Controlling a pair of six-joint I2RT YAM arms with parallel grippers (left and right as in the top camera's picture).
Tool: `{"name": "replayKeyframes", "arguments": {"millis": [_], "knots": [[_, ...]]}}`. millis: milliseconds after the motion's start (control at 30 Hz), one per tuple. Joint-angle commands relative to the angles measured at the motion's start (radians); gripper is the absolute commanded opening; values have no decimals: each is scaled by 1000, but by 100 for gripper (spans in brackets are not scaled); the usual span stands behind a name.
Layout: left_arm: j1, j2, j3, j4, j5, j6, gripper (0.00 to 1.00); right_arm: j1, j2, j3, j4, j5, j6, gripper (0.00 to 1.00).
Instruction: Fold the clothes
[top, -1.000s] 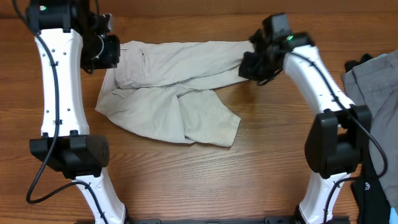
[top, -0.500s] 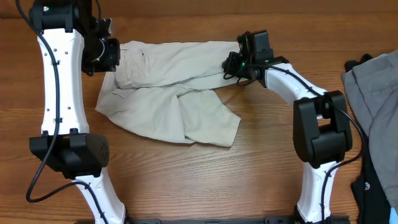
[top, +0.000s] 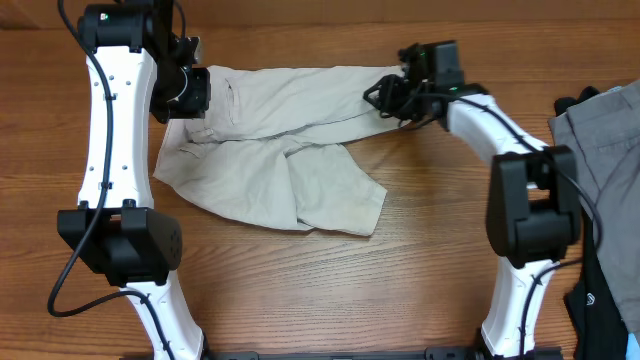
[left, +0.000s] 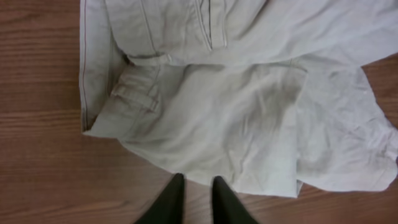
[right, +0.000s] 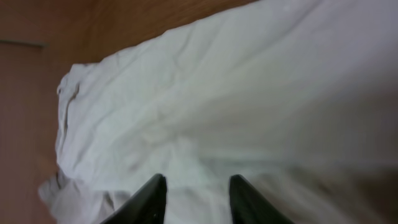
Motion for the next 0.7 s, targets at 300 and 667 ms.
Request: {"name": "replayKeyframes", "arguments": {"millis": [300,667], "knots": [[-29,-28,-457,343,151,-6,69,-6,-223,41,-350,-22,-216,68],[-34,-28,-743,796,51,-122,52,-6,-288,40,-562,-18,-284,68]]}}
